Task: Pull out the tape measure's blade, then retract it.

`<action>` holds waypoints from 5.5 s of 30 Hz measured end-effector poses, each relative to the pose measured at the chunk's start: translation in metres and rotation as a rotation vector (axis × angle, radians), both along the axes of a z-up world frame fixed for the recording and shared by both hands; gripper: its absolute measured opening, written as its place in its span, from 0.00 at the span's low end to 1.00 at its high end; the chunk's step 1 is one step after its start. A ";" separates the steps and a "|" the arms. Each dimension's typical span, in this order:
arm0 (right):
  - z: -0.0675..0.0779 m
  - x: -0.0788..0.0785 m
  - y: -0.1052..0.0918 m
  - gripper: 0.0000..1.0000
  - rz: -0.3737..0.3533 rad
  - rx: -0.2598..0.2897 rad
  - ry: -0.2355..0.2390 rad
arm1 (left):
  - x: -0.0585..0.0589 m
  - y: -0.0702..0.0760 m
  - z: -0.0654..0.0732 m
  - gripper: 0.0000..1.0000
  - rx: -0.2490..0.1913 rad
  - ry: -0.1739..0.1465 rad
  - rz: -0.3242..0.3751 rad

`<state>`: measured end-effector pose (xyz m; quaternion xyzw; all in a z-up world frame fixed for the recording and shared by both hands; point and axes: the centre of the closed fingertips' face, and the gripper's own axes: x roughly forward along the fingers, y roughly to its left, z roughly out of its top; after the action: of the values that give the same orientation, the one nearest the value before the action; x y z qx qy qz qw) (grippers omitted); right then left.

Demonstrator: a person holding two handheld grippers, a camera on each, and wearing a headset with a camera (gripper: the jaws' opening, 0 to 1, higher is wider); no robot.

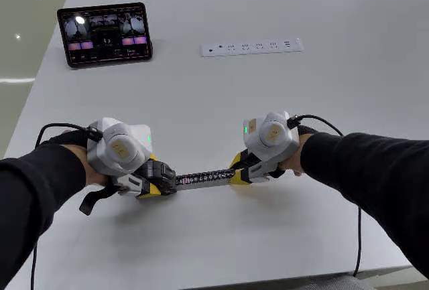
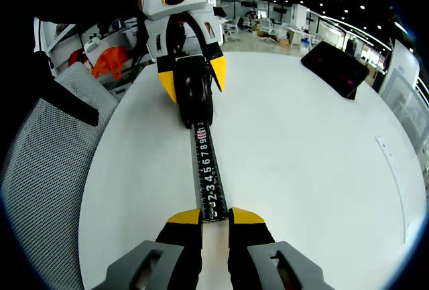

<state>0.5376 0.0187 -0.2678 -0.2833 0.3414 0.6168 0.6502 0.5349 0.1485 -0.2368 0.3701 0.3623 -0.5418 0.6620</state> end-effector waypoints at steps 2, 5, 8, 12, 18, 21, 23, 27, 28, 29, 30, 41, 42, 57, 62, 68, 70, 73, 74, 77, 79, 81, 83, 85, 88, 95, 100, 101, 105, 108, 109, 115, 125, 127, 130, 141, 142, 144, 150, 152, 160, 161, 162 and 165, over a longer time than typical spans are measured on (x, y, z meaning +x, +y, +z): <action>0.000 0.000 -0.001 0.10 -0.003 0.000 0.001 | 0.000 0.000 0.000 0.32 0.000 0.000 0.000; 0.001 0.000 -0.002 0.10 -0.006 -0.002 0.002 | 0.000 0.000 0.000 0.32 0.000 0.000 -0.001; 0.001 -0.001 -0.004 0.10 -0.007 -0.003 0.002 | 0.000 0.000 0.000 0.32 0.001 0.000 -0.001; 0.001 0.000 -0.006 0.10 -0.009 -0.004 0.002 | -0.001 0.000 0.000 0.32 0.001 -0.001 0.000; 0.000 0.000 -0.008 0.10 -0.009 -0.008 0.001 | 0.000 0.000 0.000 0.32 0.002 -0.001 -0.001; 0.000 0.000 -0.010 0.10 -0.010 -0.009 0.001 | -0.001 0.000 0.000 0.32 0.003 0.000 -0.002; 0.000 0.000 -0.011 0.10 -0.014 -0.009 0.002 | -0.001 0.000 0.000 0.32 0.003 0.000 -0.002; 0.000 0.001 -0.013 0.10 -0.024 -0.005 0.004 | 0.000 0.000 -0.001 0.32 0.003 -0.001 -0.003; 0.000 0.000 -0.013 0.10 -0.026 -0.004 0.004 | 0.000 0.000 -0.001 0.32 0.003 -0.001 -0.003; 0.000 0.000 -0.014 0.10 -0.027 -0.004 0.004 | 0.000 0.000 -0.001 0.32 0.003 -0.001 -0.003; 0.000 0.000 -0.014 0.10 -0.026 -0.006 0.003 | -0.001 0.000 -0.001 0.32 0.002 -0.001 -0.003; 0.001 0.000 -0.022 0.10 -0.028 -0.016 0.003 | 0.000 0.000 -0.002 0.32 0.002 -0.001 -0.004; 0.001 0.000 -0.023 0.10 -0.030 -0.016 0.004 | 0.000 0.000 -0.002 0.32 0.002 -0.001 -0.004; 0.000 -0.001 -0.031 0.10 -0.039 -0.022 0.007 | 0.001 0.000 -0.002 0.32 0.002 -0.002 -0.005; 0.001 -0.002 -0.034 0.10 -0.041 -0.023 0.008 | 0.001 0.000 -0.002 0.32 0.001 -0.002 -0.005; 0.001 -0.002 -0.037 0.10 -0.043 -0.027 0.008 | 0.000 -0.001 -0.002 0.32 0.001 -0.004 -0.004; 0.001 -0.001 -0.038 0.10 -0.044 -0.029 0.007 | -0.001 -0.001 -0.001 0.32 0.001 -0.004 -0.004; 0.001 0.000 -0.040 0.10 -0.044 -0.031 0.008 | -0.001 -0.001 -0.001 0.32 0.002 -0.005 -0.004; 0.001 0.000 -0.041 0.10 -0.044 -0.032 0.008 | -0.001 -0.001 -0.001 0.32 0.001 -0.005 -0.003; 0.000 0.000 -0.042 0.10 -0.046 -0.034 0.008 | -0.001 -0.001 0.000 0.32 0.002 -0.004 -0.003; 0.001 0.000 -0.042 0.10 -0.047 -0.034 0.008 | -0.001 -0.001 0.000 0.32 0.002 -0.004 -0.004; 0.001 0.001 -0.044 0.10 -0.048 -0.034 0.008 | -0.001 -0.001 0.000 0.32 0.003 -0.004 -0.004; 0.001 0.001 -0.045 0.10 -0.050 -0.034 0.007 | -0.001 -0.001 0.000 0.32 0.003 -0.005 -0.004; 0.001 0.001 -0.046 0.10 -0.052 -0.035 0.007 | -0.001 -0.001 0.000 0.32 0.004 -0.005 -0.004; 0.000 0.001 -0.048 0.10 -0.052 -0.037 0.006 | -0.001 -0.001 0.000 0.32 0.004 -0.005 -0.004; 0.000 0.002 -0.051 0.10 -0.055 -0.040 0.008 | -0.001 0.000 -0.001 0.32 0.005 -0.006 -0.003; 0.000 0.002 -0.054 0.10 -0.057 -0.039 0.008 | -0.001 0.000 -0.001 0.32 0.006 -0.007 -0.003; 0.000 0.002 -0.054 0.10 -0.057 -0.039 0.007 | -0.001 0.000 -0.001 0.32 0.005 -0.008 -0.003; 0.000 0.002 -0.056 0.10 -0.063 -0.039 0.011 | -0.001 0.000 -0.001 0.32 0.005 -0.007 -0.001; 0.000 0.003 -0.058 0.10 -0.068 -0.038 0.014 | -0.001 0.000 -0.001 0.32 0.005 -0.006 -0.001; 0.000 0.003 -0.058 0.10 -0.069 -0.039 0.014 | -0.001 0.000 -0.001 0.32 0.005 -0.006 -0.001; 0.000 0.003 -0.061 0.10 -0.072 -0.042 0.013 | -0.001 0.000 -0.001 0.32 0.005 -0.007 0.000; 0.000 0.003 -0.067 0.10 -0.081 -0.045 0.018 | -0.001 0.000 -0.001 0.32 0.008 -0.008 -0.002; 0.000 0.002 -0.069 0.10 -0.081 -0.045 0.017 | -0.001 0.000 -0.001 0.32 0.008 -0.009 -0.003; 0.000 0.001 -0.070 0.10 -0.081 -0.047 0.015 | -0.001 0.000 -0.001 0.32 0.008 -0.008 -0.003; 0.000 -0.001 -0.076 0.10 -0.082 -0.055 0.018 | -0.002 -0.001 -0.001 0.32 0.008 -0.009 -0.003; 0.000 -0.001 -0.077 0.10 -0.082 -0.055 0.019 | -0.002 -0.001 -0.001 0.32 0.008 -0.010 -0.004; 0.000 -0.001 -0.078 0.10 -0.083 -0.056 0.020 | -0.002 -0.001 -0.001 0.32 0.008 -0.009 -0.004; 0.000 -0.002 -0.081 0.10 -0.077 -0.061 0.019 | -0.002 -0.001 -0.002 0.32 0.007 -0.010 -0.002; 0.000 -0.002 -0.082 0.10 -0.074 -0.063 0.019 | -0.002 -0.001 -0.002 0.32 0.007 -0.010 -0.003; -0.001 -0.001 -0.086 0.10 -0.074 -0.067 0.019 | -0.001 -0.001 -0.002 0.32 0.010 -0.009 -0.003; -0.001 -0.001 -0.087 0.10 -0.074 -0.068 0.019 | -0.001 -0.001 -0.002 0.32 0.010 -0.008 -0.003; -0.001 0.000 -0.088 0.10 -0.073 -0.069 0.018 | 0.000 -0.001 -0.002 0.32 0.011 -0.008 -0.004; -0.001 0.000 -0.090 0.10 -0.074 -0.071 0.018 | 0.000 0.000 -0.003 0.32 0.011 -0.008 -0.003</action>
<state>0.5378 -0.0714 -0.2687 -0.2880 0.3790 0.5823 0.6590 0.5353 0.1481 -0.2395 0.3767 0.3620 -0.5393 0.6605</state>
